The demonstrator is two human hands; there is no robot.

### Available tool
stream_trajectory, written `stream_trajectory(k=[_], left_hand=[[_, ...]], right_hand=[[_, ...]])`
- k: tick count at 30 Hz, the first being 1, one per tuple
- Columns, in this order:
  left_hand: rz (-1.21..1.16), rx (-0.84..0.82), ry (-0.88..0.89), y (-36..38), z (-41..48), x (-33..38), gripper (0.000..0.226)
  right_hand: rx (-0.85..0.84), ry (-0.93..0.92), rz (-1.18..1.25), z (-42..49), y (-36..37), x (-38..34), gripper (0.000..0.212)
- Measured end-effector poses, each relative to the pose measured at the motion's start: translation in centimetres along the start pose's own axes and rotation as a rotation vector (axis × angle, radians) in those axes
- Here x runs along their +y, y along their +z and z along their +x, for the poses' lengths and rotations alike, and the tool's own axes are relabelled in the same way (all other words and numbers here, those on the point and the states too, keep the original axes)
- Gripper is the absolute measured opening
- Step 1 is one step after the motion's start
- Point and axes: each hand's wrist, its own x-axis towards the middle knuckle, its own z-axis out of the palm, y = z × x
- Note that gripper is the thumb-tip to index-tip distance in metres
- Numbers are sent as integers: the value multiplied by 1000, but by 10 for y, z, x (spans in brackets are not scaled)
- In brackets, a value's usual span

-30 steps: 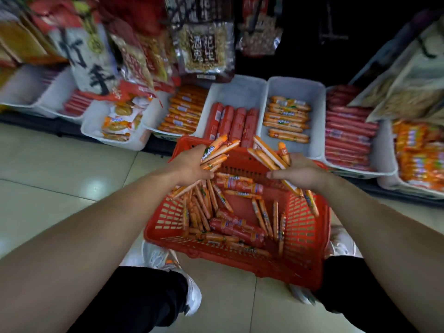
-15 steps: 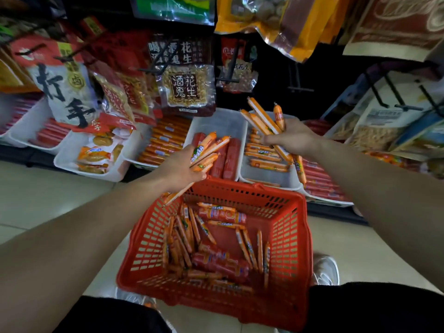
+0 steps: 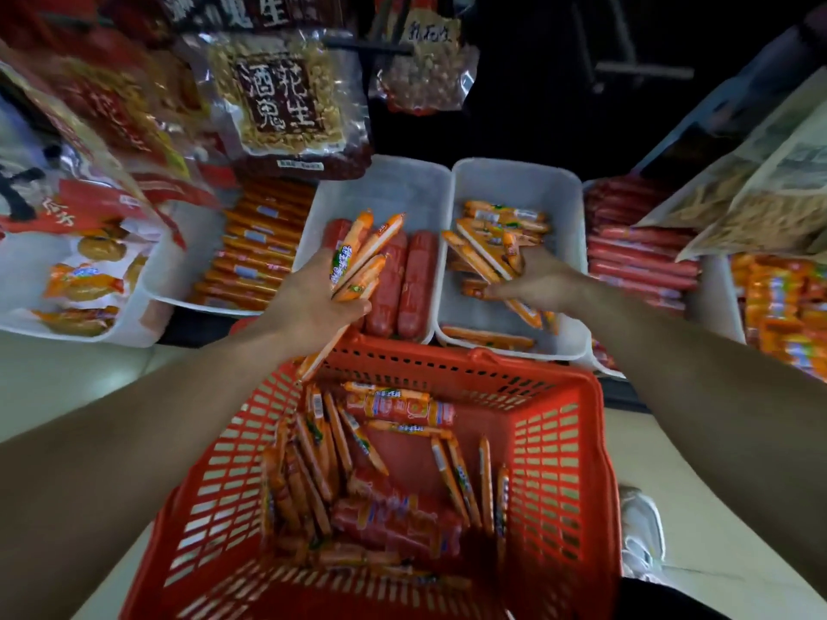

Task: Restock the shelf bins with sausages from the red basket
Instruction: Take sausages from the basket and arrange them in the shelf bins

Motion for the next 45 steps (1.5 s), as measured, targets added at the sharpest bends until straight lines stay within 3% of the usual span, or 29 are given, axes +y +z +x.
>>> stream_trajectory(k=[3,5,8,11,12,15,17,20,26,28,32,36,42,45], left_hand=[[-9,10,0,9,6,1,40],[-1,13,6,13,9,2,40],[-16,13,-1,16,11,4,42],[-11,26,-2,18,12,7,47],[-5,29,-11,18,13,6,48],[0,25,-20,21,15,4,49],[8,23,-26,21,16,4,49],[4,18,-26,21,17,3,49],[-6,-54,40,15,22,20,47],[15,-88,70,17,29,37,44],[160,-155,171,43,56,74,43],[275,-252,281,86,89,108,69],[585,-393,315,141,125,128,61],[577,-397,348,154,136,134,60]], right_hand=[[-28,94,-360,15,7,10,30],[-28,95,-429,25,13,9,37],[129,23,-160,28,23,4,58],[189,46,163,26,33,10,59],[169,45,125,24,36,17,64],[63,20,-386,18,32,49,90],[0,15,-505,16,30,63,82],[-14,-38,-466,18,34,69,62],[-31,-130,-431,5,22,60,40],[64,-134,-367,-5,11,56,32],[417,-189,-298,-29,-5,66,28],[631,-128,-333,-47,-9,99,34],[601,-17,-173,-55,-3,128,34],[552,-38,-186,-50,-1,129,30]])
